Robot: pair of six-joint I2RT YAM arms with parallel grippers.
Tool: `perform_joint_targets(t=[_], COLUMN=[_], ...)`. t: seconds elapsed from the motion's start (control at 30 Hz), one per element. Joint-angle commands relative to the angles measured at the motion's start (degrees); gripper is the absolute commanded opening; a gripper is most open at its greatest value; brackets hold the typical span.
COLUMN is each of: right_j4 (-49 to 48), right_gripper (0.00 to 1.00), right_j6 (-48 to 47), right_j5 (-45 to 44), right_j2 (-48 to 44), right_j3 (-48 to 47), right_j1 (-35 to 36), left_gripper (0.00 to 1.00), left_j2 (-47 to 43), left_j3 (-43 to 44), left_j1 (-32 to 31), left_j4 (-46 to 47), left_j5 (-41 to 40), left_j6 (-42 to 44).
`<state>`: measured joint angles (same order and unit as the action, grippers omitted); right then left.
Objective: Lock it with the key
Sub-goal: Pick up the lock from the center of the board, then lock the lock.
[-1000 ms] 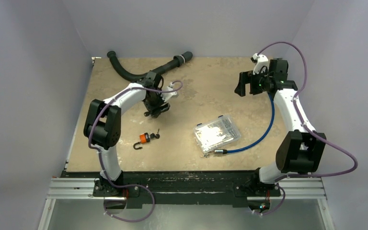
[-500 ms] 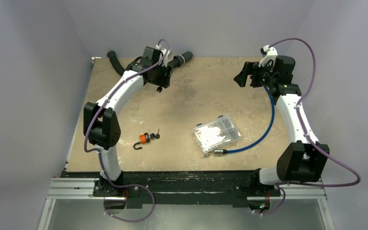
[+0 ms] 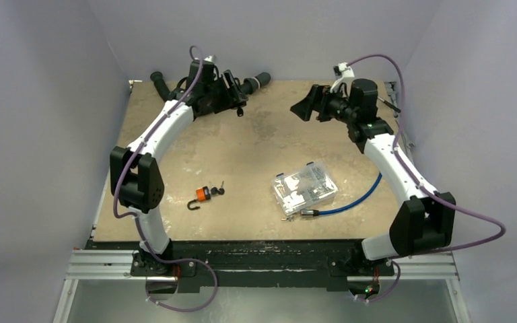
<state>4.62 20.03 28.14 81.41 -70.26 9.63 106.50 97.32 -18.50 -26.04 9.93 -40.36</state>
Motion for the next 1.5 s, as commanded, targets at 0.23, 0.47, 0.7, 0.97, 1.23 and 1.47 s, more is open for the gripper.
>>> perform_joint_targets(t=[0.23,0.47,0.7,0.97,1.23,1.47], right_j4=[-10.46,-11.39,-12.45,-12.41,-13.21,-13.46], right_gripper=[0.99,0.99,0.98,0.89,0.83,0.79], right_j6=[8.55,10.83,10.88,10.73,10.95,11.70], right_j5=[-12.39,-17.30,-19.05,-20.36,-23.26,-24.66], right_j2=[7.85,14.84,19.11,19.96,21.55,23.89], right_j3=[-6.16,-13.31,-17.23,-16.92,-16.60,-17.98], right_j1=[12.40,16.83,19.45,20.55,22.24,22.36], left_gripper=[0.14,0.15,0.15,0.15,0.15,0.15], left_j2=[-4.67,-5.46,-6.08,-6.65,-6.32,-6.64], left_j3=[1.32,-0.41,-3.09,-3.93,-4.88,-6.08], left_j1=[-0.10,-0.39,-0.39,-0.39,-0.48,-0.57], left_j4=[11.04,12.37,13.84,14.35,15.80,16.88], left_j5=[5.43,7.06,8.37,9.40,10.87,12.07], left_j6=[-20.11,-24.46,-28.80,-31.62,-33.57,-35.11])
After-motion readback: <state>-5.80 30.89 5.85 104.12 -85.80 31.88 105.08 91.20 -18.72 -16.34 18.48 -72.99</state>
